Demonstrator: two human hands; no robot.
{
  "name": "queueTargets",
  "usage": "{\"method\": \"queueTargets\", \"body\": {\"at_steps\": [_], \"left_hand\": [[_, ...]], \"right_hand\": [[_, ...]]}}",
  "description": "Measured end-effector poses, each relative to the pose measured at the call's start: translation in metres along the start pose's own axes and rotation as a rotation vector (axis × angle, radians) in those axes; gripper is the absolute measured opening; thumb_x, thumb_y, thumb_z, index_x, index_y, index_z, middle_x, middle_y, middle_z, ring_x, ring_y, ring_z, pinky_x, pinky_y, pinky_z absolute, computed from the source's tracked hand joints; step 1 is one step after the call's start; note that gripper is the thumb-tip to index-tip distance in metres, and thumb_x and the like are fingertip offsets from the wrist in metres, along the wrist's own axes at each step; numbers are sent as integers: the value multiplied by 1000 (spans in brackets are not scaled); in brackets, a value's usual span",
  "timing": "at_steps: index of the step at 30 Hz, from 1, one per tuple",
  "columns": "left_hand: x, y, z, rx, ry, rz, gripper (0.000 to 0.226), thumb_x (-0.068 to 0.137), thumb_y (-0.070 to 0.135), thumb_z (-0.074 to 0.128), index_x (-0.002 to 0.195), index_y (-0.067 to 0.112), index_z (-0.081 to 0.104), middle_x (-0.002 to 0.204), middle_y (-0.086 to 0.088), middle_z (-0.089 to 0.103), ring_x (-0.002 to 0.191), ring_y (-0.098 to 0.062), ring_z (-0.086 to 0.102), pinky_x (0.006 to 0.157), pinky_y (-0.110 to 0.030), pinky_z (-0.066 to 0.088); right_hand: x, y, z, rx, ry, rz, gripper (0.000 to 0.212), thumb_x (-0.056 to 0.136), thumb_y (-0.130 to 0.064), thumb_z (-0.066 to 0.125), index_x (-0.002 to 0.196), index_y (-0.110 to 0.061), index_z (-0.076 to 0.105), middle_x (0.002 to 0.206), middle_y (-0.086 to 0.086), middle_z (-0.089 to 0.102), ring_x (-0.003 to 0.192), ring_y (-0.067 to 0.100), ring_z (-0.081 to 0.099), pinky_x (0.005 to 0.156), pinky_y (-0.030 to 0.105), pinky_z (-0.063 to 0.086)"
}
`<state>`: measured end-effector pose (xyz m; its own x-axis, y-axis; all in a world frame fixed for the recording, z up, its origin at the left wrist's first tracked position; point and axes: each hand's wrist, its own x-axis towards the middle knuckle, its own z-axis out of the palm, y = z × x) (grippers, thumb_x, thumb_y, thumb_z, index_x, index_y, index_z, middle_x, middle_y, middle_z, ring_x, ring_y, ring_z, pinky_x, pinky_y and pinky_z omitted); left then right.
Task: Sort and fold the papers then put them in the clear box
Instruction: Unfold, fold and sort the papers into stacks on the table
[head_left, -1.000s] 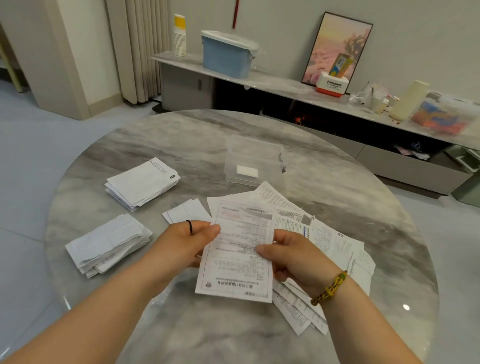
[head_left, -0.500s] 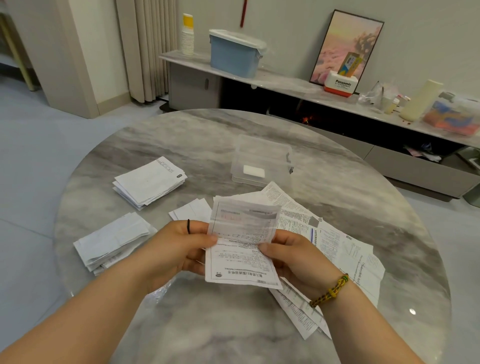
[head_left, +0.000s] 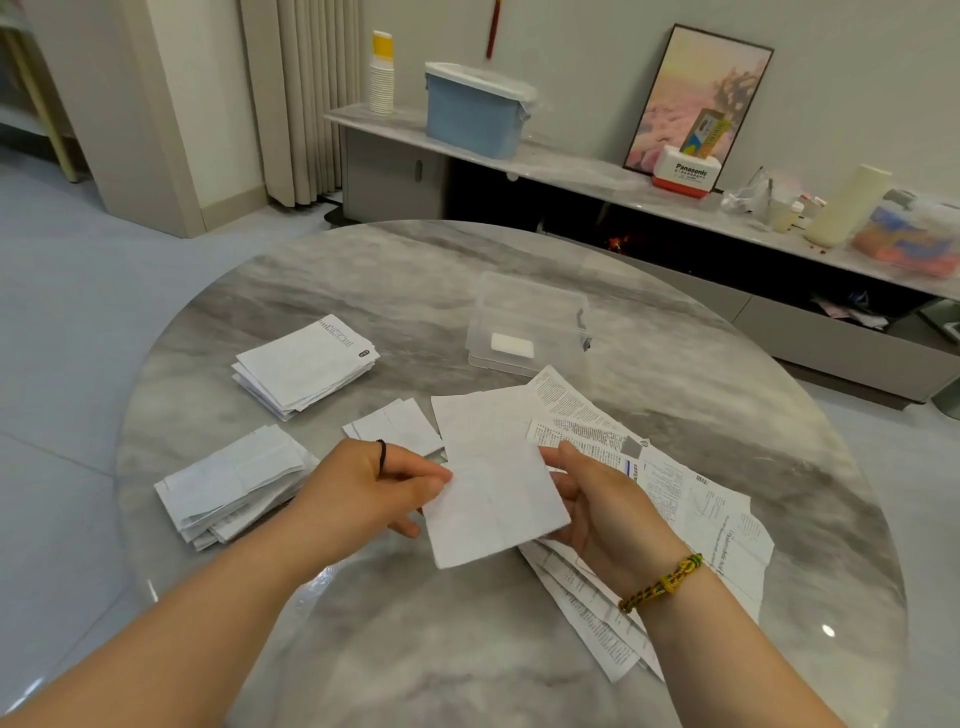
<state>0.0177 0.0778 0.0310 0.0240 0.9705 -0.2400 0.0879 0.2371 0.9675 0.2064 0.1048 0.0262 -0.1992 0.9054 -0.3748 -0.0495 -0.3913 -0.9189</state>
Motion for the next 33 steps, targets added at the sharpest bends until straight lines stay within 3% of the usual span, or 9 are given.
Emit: {"method": "queueTargets", "body": {"at_steps": [4, 8, 13, 17, 21, 24, 29, 33], "left_hand": [[3, -4, 1, 25, 124, 34, 32, 80, -9, 60, 64, 18, 66, 48, 7, 62, 38, 1, 54, 43, -9, 47], [5, -5, 0, 15, 136, 65, 32, 79, -11, 60, 64, 16, 65, 58, -2, 54, 38, 0, 53, 44, -10, 48], [6, -8, 0, 31, 134, 60, 31, 81, -10, 59, 65, 16, 64, 57, 1, 55, 38, 1, 54, 44, -10, 48], [6, -9, -7, 120, 131, 73, 23, 87, 7, 57, 74, 26, 61, 69, 4, 63, 46, 1, 58, 49, -13, 47], [12, -11, -35, 363, 258, 42, 12, 91, 25, 51, 86, 30, 60, 75, 6, 61, 69, -12, 56, 74, -29, 47], [12, -12, -53, 665, 322, 30, 22, 92, 26, 49, 110, 22, 61, 93, 5, 57, 89, -13, 53, 81, -23, 40], [12, -18, -75, 975, 212, -40, 32, 96, 27, 41, 127, 24, 49, 137, 8, 42, 127, -12, 40, 96, -22, 36], [12, -26, -96, 1116, 79, -97, 40, 97, 27, 37, 137, 26, 34, 146, 12, 26, 133, -12, 30, 103, -21, 32]], "right_hand": [[-3, 3, 2, -134, -14, -2, 13, 91, -9, 49, 89, -5, 61, 57, -1, 64, 44, 8, 58, 42, 17, 44], [-3, 5, 3, -225, 23, -32, 19, 87, 2, 52, 71, -7, 59, 50, -3, 64, 40, 4, 57, 39, 13, 36], [0, 8, 5, -237, 65, -54, 21, 87, 2, 52, 71, -7, 60, 48, -6, 61, 37, 3, 52, 40, 15, 32], [3, 8, 8, -241, 83, -53, 21, 88, 3, 50, 73, -8, 60, 49, -6, 60, 36, 2, 50, 38, 13, 32], [16, 3, 16, -293, 126, -72, 23, 87, 4, 49, 73, -11, 60, 62, 2, 56, 37, 2, 47, 38, 12, 31], [32, -2, 27, -329, 144, -86, 25, 87, 3, 50, 72, -14, 59, 64, 1, 55, 44, 5, 45, 39, 13, 31], [71, -19, 63, -475, 104, -122, 24, 87, 0, 50, 71, -18, 56, 66, -4, 54, 54, 9, 44, 48, 16, 33], [102, -31, 94, -540, 64, -141, 22, 87, 2, 48, 73, -14, 55, 64, -3, 50, 52, 9, 41, 34, 6, 30]]}}
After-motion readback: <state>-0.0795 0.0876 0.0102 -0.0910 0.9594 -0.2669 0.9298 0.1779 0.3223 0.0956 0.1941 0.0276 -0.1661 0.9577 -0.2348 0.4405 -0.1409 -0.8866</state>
